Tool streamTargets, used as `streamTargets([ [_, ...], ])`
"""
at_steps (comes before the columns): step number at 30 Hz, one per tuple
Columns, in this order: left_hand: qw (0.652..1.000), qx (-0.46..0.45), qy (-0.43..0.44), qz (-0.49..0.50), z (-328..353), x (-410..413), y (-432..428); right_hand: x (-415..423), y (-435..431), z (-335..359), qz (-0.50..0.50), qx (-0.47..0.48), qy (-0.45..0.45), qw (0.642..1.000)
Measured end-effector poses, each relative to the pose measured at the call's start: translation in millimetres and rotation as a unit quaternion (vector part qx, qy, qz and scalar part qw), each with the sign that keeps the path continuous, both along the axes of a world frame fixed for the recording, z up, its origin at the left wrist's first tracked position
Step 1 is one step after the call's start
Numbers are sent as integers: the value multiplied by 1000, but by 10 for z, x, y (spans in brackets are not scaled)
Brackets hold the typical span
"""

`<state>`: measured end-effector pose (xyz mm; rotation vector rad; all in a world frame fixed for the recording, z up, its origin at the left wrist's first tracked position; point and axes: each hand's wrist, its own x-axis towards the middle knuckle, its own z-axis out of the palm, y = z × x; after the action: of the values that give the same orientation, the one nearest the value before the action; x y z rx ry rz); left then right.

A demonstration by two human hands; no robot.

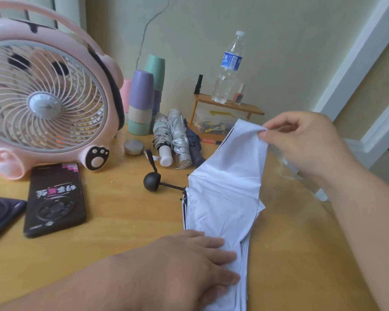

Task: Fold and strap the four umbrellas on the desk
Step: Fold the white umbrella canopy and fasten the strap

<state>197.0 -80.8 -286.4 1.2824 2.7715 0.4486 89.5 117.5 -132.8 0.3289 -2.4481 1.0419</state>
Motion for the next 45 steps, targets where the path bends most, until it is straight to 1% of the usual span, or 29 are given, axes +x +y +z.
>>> streamTargets([
  [1,999,-1,36,-2,-23,2,-20,118,-10,-53,12,25,27,999],
  [3,995,-15,98,-3,-65,-14,-63,374,-24,-217,60,32,56,996],
  [4,995,-5,104,-9,-61,-23,-69,504,-18,-333,79,33,59,995],
  [6,995,33,87,-31,-36,-35,-69,729,10,-610,101,80,98,987],
  [8,993,65,85,-44,44,-34,-80,874,58,-916,144,145,160,966],
  [10,989,109,93,-44,114,-53,-124,930,126,-1203,183,166,175,953],
  [12,982,153,107,0,155,-58,-174,942,195,-1415,204,172,174,948],
  [14,964,225,123,73,173,-55,-191,955,227,-1523,217,170,174,945],
  [16,933,312,68,168,207,-32,-182,964,225,-1560,218,138,171,951],
  [18,894,376,-52,237,232,-4,-150,970,199,-1564,211,87,165,960],
  [19,870,410,-123,244,239,0,-130,975,186,-1564,213,66,161,961],
  [21,807,487,-239,231,245,-19,-70,991,170,-1574,236,38,150,959],
  [22,778,516,-275,228,260,-23,-35,999,172,-1579,250,30,144,957],
  [23,762,528,-292,236,271,-26,-3,1007,175,-1576,263,24,139,954],
  [25,761,515,-288,268,282,-20,48,1017,178,-1568,279,11,136,950],
  [29,800,465,-250,287,222,1,93,1049,165,-1565,280,-54,118,951],
  [30,799,471,-241,285,219,2,93,1052,181,-1556,274,-72,110,953],
  [32,774,523,-232,270,241,-3,89,1052,216,-1497,257,-81,108,957],
  [34,743,579,-226,249,309,-23,84,996,223,-1389,228,-37,117,966],
  [35,735,595,-221,237,361,-40,90,925,232,-1332,203,-15,105,973],
  [36,733,605,-216,225,426,-61,101,831,235,-1277,156,-1,74,985],
  [37,734,609,-211,214,500,-84,115,724,224,-1223,103,8,37,994],
  [38,736,611,-205,206,586,-109,130,609,218,-1185,61,25,20,998],
  [39,739,611,-199,202,669,-146,143,505,225,-1166,36,45,32,998],
  [40,743,609,-191,203,753,-199,155,429,240,-1168,25,63,64,996],
  [41,745,606,-183,211,838,-269,167,385,257,-1199,35,75,115,990],
  [43,748,597,-170,235,998,-468,179,412,218,-1283,111,102,210,966],
  [44,753,587,-164,248,1075,-593,187,432,184,-1324,151,126,223,955],
  [45,761,572,-162,260,1144,-725,198,430,150,-1373,172,157,208,950],
])
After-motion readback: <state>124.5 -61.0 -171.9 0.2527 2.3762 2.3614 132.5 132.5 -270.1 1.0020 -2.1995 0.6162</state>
